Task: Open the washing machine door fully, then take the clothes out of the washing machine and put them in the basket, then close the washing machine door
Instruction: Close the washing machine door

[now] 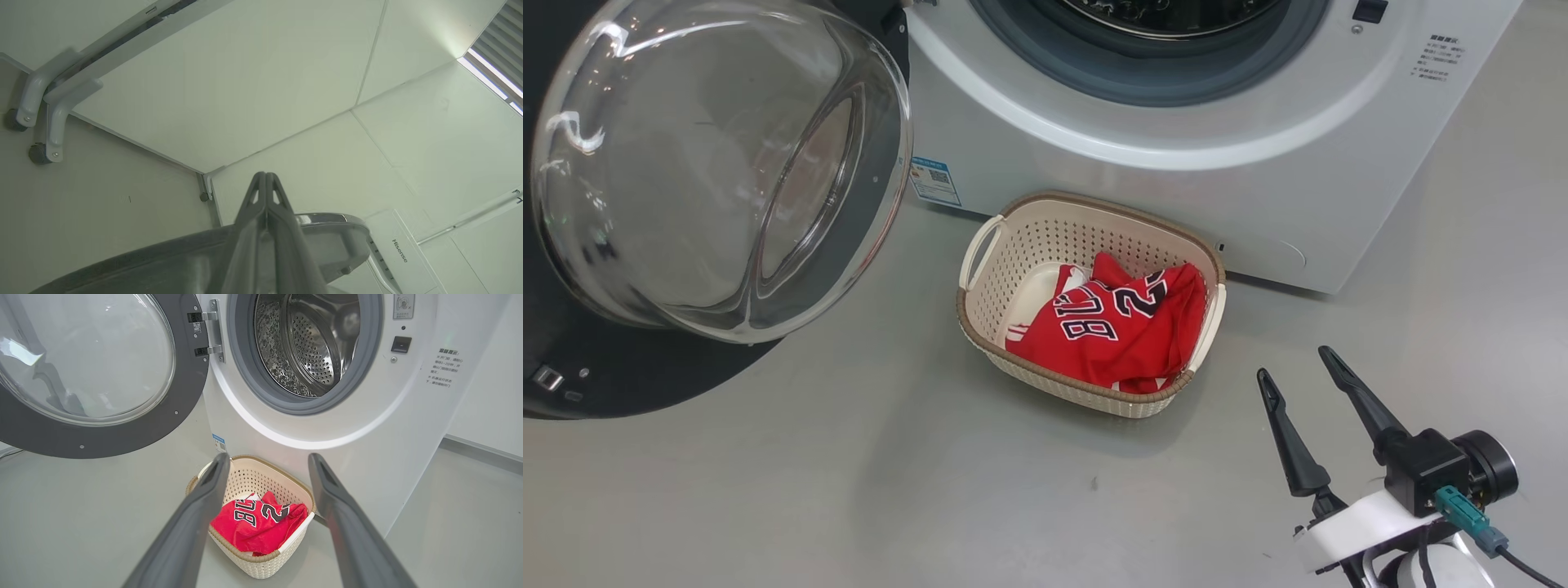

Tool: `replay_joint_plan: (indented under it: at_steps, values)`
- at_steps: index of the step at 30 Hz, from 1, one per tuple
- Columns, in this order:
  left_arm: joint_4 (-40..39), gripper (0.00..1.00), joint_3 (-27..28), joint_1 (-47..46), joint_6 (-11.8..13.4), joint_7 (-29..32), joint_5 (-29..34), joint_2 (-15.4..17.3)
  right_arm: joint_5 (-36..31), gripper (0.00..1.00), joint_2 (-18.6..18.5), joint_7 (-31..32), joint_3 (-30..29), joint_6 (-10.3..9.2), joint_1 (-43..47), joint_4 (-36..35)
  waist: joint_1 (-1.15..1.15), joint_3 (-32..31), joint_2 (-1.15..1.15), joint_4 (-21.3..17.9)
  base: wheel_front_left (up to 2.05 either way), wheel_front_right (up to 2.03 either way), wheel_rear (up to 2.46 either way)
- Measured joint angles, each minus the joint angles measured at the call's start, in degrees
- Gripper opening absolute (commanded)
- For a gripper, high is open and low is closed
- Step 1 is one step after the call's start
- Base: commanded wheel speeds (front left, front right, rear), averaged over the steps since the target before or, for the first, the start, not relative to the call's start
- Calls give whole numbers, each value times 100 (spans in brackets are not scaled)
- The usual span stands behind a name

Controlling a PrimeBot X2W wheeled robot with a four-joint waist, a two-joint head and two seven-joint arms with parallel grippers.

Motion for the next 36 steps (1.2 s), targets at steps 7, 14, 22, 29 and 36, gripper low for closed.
replay_joint_plan:
  at_steps: [7,14,22,29,36]
  values:
    - [793,0,0,-157,185,455,-391,203,0,100,-79,23,-8,22,-74,-66,0,185,0,-89,0,0,0]
    - [1247,0,-74,-204,241,739,-436,405,0,100,-183,70,-30,22,-94,-145,0,317,0,-133,0,0,0]
    - [1584,0,-236,-390,250,1115,-536,478,0,100,-254,115,-73,38,-177,-180,0,421,0,-139,0,0,0]
    - [1750,0,-236,-399,249,1422,-680,544,2,100,-293,122,-101,59,-177,-186,0,444,0,-114,0,0,0]
    - [1817,0,-267,-398,53,1824,-902,568,4,100,-303,153,-114,59,-177,-216,0,447,0,-64,0,0,0]
